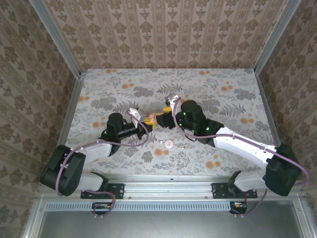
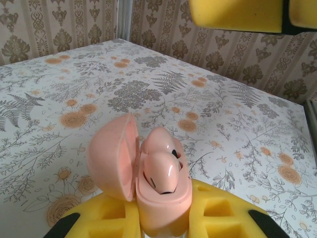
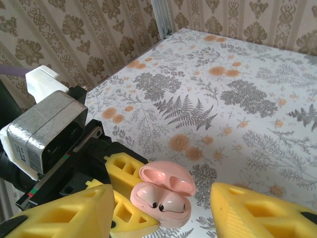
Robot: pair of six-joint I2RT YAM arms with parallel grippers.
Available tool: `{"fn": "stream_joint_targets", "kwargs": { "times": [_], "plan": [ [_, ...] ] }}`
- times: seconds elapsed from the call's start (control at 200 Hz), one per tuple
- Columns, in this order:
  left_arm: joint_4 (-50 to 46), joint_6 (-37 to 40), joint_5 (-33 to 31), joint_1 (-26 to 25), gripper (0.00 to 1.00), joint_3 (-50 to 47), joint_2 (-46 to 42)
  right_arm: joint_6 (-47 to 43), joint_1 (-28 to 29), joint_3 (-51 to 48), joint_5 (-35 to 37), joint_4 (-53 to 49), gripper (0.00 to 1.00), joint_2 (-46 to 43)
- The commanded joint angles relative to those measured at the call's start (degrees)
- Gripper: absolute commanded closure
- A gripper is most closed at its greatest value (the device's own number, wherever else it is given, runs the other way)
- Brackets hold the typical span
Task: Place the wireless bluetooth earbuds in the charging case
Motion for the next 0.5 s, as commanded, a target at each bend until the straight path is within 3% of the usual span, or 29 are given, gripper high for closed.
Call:
{"fn": "stream_joint_targets", "kwargs": {
  "times": [0.0, 0.25, 0.375, 0.415, 0.495],
  "plan": [
    [-1.81, 1.75, -0.4, -0.31, 0.87, 1.25, -1.81, -3.82, -0.29, -0.28, -0.41, -0.34, 0.43, -1.89],
    [-4.7, 2.75, -1.13, -0.33, 0.87, 0.57, -4.8, -8.65, -1.56, -0.41, -0.01, -1.38, 0.28, -2.38],
    [-7.51, 4.25, -0.84, -0.41, 0.87, 0.97, -6.19, -8.82, -3.71, -0.22, -4.72, -1.14, 0.21, -2.05],
    [-7.66, 4.47, -0.99, -0.47, 0.87, 0.89, -6.69, -8.68, -4.48, 0.03, -6.06, -1.62, 0.12, -2.03],
    [-7.9, 4.7, -1.19, -0.44, 0.87, 0.62, -7.69, -8.75, -6.49, -0.32, -9.21, -0.94, 0.05, -1.94]
  ]
}}
